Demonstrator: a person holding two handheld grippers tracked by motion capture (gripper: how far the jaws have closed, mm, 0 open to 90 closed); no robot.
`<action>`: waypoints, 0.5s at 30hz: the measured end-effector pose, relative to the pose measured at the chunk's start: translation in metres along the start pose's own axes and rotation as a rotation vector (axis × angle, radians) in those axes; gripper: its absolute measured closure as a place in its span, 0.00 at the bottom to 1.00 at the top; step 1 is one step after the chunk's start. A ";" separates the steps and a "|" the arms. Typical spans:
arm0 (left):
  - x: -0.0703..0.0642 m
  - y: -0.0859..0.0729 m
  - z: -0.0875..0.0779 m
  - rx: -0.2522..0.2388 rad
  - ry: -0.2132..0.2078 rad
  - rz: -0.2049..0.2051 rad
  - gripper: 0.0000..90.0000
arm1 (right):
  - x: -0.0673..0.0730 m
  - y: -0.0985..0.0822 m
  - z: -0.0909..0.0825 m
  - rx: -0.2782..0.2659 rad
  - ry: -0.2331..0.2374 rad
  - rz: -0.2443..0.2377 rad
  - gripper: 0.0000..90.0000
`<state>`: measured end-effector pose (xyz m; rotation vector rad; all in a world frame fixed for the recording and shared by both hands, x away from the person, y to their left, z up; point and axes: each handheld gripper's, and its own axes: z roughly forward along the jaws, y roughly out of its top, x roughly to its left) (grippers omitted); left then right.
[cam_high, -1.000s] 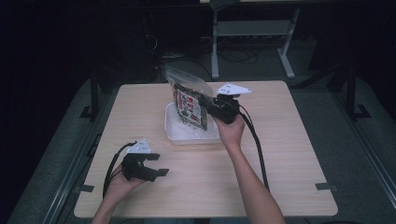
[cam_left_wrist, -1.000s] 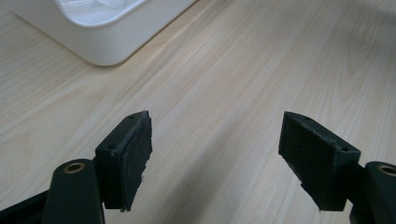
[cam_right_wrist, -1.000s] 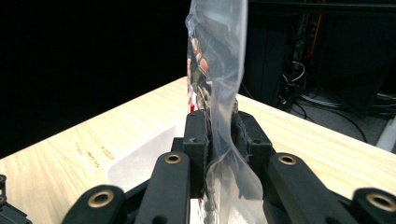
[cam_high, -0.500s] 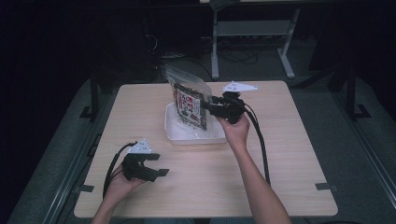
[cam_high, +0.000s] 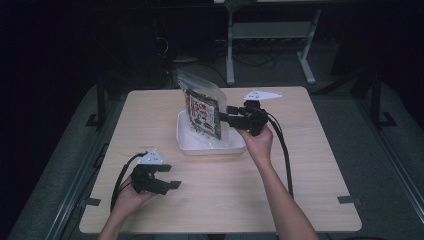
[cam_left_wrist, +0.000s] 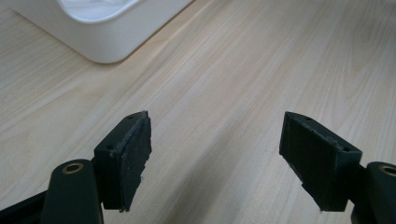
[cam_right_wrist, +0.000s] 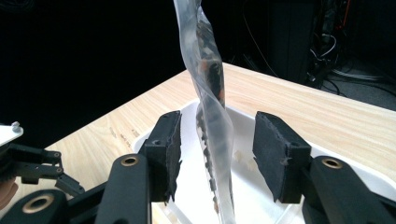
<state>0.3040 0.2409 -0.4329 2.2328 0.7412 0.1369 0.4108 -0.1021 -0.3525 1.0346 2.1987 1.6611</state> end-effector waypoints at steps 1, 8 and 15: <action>0.000 0.000 0.000 0.001 0.000 0.000 0.27 | 0.000 0.000 -0.001 0.002 0.001 -0.001 0.56; 0.000 0.000 0.001 0.003 0.001 0.001 0.27 | -0.002 -0.004 -0.009 0.008 0.004 -0.001 0.54; 0.000 0.000 0.000 0.005 -0.002 0.007 0.27 | -0.004 -0.011 -0.020 0.022 0.011 0.015 0.52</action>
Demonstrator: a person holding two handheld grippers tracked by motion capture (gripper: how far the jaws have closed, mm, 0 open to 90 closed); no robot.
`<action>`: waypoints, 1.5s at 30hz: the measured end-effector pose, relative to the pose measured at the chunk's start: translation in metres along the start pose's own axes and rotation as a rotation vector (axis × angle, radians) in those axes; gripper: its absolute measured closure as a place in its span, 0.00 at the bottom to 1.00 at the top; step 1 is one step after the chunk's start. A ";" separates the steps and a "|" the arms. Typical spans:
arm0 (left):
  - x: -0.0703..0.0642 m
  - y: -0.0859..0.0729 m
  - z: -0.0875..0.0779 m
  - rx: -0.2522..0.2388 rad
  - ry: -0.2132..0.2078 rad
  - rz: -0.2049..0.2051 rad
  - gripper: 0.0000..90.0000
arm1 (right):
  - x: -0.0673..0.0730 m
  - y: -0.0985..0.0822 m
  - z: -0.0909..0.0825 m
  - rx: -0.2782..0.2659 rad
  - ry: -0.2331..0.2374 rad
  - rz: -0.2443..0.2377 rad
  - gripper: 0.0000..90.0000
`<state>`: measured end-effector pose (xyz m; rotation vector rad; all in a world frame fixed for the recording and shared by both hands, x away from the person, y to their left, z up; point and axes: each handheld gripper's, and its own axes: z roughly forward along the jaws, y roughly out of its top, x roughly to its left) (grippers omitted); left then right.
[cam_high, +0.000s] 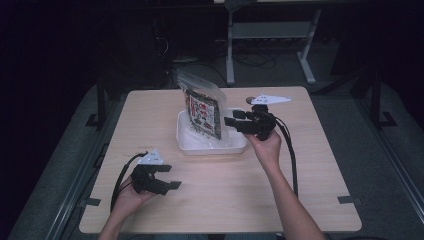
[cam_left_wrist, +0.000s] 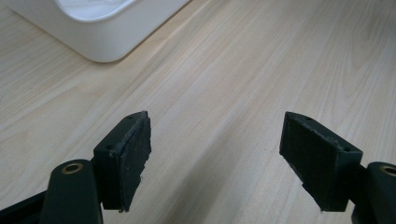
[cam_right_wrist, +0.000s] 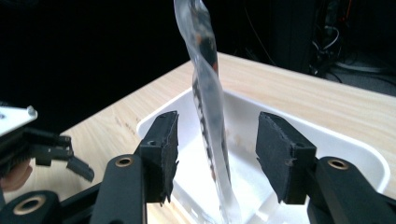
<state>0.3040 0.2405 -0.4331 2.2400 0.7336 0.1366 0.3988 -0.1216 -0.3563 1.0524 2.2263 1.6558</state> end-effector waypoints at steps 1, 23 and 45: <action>0.000 0.000 0.000 -0.001 0.000 -0.001 0.27 | 0.000 -0.002 -0.002 0.006 0.001 0.000 0.52; 0.001 -0.001 0.000 -0.001 0.001 -0.013 0.27 | -0.013 -0.029 -0.046 0.032 -0.027 0.037 0.49; 0.001 -0.003 -0.001 0.003 0.005 -0.014 0.26 | -0.021 -0.057 -0.085 0.092 -0.060 0.069 0.44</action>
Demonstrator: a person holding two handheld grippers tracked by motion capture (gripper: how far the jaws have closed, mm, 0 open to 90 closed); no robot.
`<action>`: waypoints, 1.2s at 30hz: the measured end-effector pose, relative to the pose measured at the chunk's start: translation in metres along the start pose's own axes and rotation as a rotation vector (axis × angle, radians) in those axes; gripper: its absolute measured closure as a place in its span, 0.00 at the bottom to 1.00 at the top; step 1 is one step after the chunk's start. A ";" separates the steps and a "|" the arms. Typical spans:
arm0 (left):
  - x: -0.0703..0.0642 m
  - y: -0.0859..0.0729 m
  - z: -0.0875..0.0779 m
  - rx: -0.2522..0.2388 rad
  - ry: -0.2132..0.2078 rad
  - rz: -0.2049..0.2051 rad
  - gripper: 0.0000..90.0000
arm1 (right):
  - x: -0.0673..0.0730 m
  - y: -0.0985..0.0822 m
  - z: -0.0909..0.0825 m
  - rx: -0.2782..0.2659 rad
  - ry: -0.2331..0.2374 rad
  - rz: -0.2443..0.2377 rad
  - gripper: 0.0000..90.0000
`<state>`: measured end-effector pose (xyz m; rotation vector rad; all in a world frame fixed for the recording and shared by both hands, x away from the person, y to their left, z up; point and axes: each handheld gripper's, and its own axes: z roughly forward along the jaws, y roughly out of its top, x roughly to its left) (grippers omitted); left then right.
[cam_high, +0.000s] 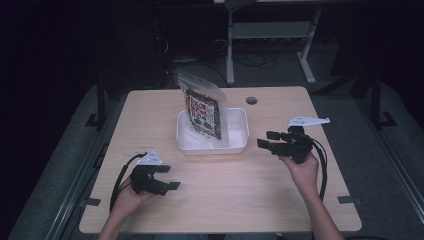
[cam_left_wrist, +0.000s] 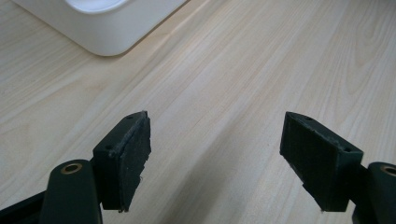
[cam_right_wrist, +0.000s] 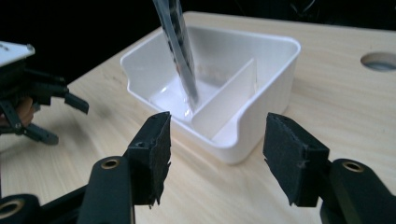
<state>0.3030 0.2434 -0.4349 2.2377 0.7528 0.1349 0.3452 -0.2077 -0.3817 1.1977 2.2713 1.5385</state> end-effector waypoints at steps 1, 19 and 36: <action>0.000 0.000 0.000 0.000 0.001 -0.002 0.26 | 0.000 -0.001 -0.001 0.002 -0.003 0.000 0.44; 0.000 0.001 0.001 0.004 0.006 -0.001 0.25 | -0.002 -0.023 -0.023 0.019 -0.004 0.014 0.42; -0.001 0.000 0.002 0.013 0.006 0.001 0.24 | -0.001 -0.051 -0.036 0.061 0.009 0.031 0.40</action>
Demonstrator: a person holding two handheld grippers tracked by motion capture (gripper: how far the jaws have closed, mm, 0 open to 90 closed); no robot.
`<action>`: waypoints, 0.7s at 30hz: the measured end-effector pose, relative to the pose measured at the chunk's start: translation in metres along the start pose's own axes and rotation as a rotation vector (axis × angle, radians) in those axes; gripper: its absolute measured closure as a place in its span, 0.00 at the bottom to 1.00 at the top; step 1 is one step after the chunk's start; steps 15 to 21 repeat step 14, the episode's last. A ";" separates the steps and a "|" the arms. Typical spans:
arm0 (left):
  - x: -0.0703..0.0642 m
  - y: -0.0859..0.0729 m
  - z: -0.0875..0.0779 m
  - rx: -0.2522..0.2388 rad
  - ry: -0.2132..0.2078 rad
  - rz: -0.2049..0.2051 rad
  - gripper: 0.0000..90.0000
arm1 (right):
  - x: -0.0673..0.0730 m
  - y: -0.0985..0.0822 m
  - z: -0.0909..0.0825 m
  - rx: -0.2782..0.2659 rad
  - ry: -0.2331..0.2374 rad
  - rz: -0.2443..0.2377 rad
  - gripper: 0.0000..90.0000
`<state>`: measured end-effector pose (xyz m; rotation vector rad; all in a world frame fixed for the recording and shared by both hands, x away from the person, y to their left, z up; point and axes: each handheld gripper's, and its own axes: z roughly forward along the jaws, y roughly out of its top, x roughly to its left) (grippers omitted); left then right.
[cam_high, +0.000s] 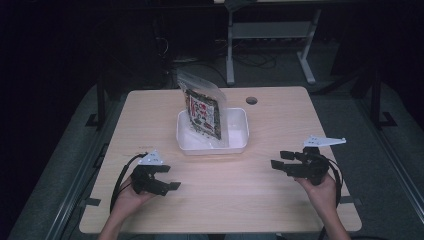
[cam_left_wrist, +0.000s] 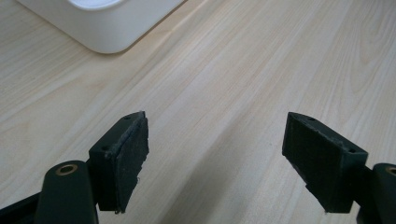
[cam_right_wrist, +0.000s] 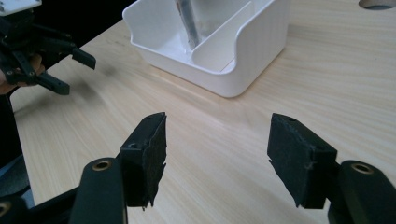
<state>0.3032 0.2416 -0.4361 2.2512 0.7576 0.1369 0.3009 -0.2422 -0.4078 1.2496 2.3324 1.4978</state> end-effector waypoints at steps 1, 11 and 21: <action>0.000 0.000 0.000 0.001 -0.001 0.001 0.24 | 0.000 -0.001 0.000 0.002 0.000 -0.001 0.40; -0.002 0.000 0.002 0.014 0.008 0.005 0.24 | 0.003 -0.019 -0.006 0.019 0.009 -0.002 0.37; -0.003 -0.001 0.003 0.023 0.009 0.013 0.24 | 0.004 -0.029 -0.006 0.023 0.012 0.009 0.36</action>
